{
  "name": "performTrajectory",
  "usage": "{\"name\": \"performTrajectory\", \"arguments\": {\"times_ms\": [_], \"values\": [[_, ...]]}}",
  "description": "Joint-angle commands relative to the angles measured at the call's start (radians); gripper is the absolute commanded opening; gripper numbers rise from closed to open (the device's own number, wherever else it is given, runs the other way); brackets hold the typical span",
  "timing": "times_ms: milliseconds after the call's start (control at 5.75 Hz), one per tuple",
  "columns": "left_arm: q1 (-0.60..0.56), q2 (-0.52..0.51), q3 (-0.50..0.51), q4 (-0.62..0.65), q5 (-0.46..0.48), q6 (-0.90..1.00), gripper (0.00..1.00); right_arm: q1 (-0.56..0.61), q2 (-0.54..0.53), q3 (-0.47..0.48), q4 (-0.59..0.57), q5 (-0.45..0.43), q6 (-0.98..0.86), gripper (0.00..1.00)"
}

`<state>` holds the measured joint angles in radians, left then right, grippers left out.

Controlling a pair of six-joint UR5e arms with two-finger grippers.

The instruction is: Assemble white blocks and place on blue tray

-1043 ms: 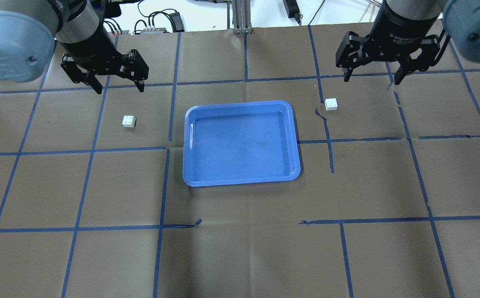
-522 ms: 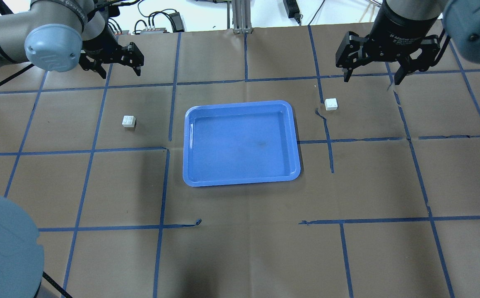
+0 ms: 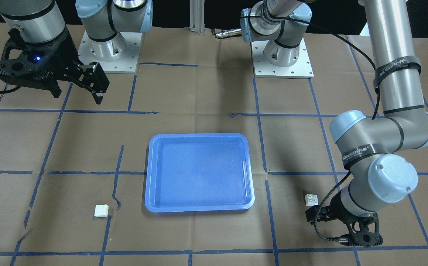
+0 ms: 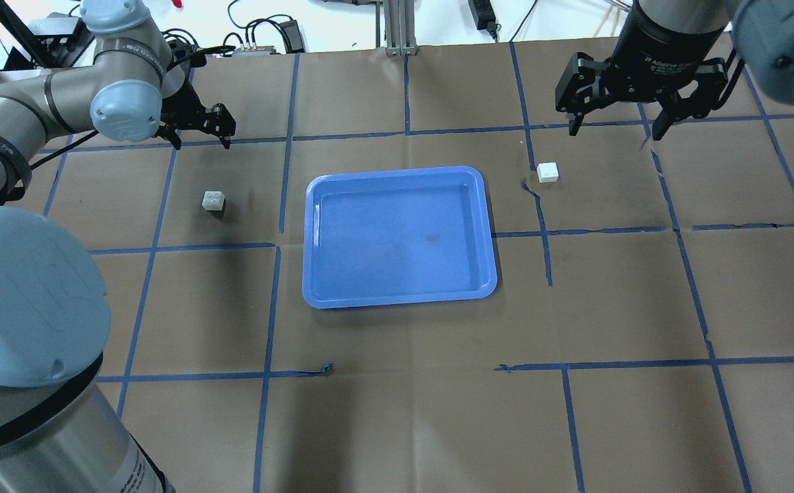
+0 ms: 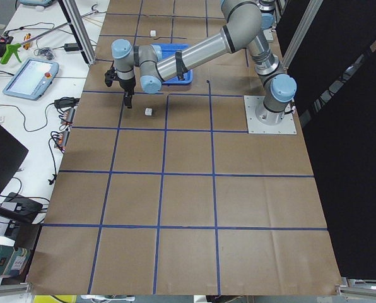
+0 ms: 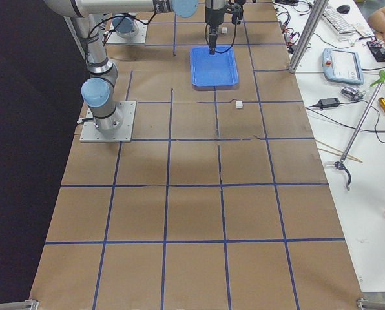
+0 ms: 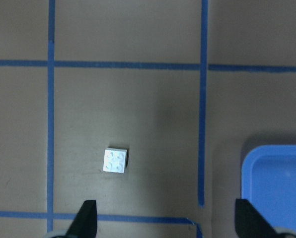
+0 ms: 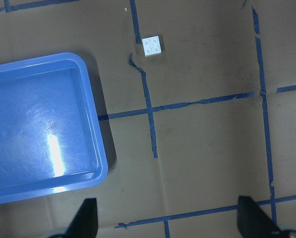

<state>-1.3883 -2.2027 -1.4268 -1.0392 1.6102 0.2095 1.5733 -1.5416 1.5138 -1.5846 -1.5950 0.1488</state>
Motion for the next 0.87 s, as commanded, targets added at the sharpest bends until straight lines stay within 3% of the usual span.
{"name": "performTrajectory", "arguments": {"times_ms": [0,522,696], "values": [[0.015,-0.008,-0.099,0.040,-0.001,0.094,0.99,-0.003,0.000,0.000,0.000,0.000,-0.008,1.00],[0.014,-0.006,-0.127,0.031,-0.001,0.126,0.95,-0.010,0.003,-0.001,-0.003,0.001,-0.113,1.00],[0.012,-0.005,-0.130,0.028,-0.003,0.139,0.84,-0.028,0.003,-0.001,-0.003,0.000,-0.165,1.00]]}}
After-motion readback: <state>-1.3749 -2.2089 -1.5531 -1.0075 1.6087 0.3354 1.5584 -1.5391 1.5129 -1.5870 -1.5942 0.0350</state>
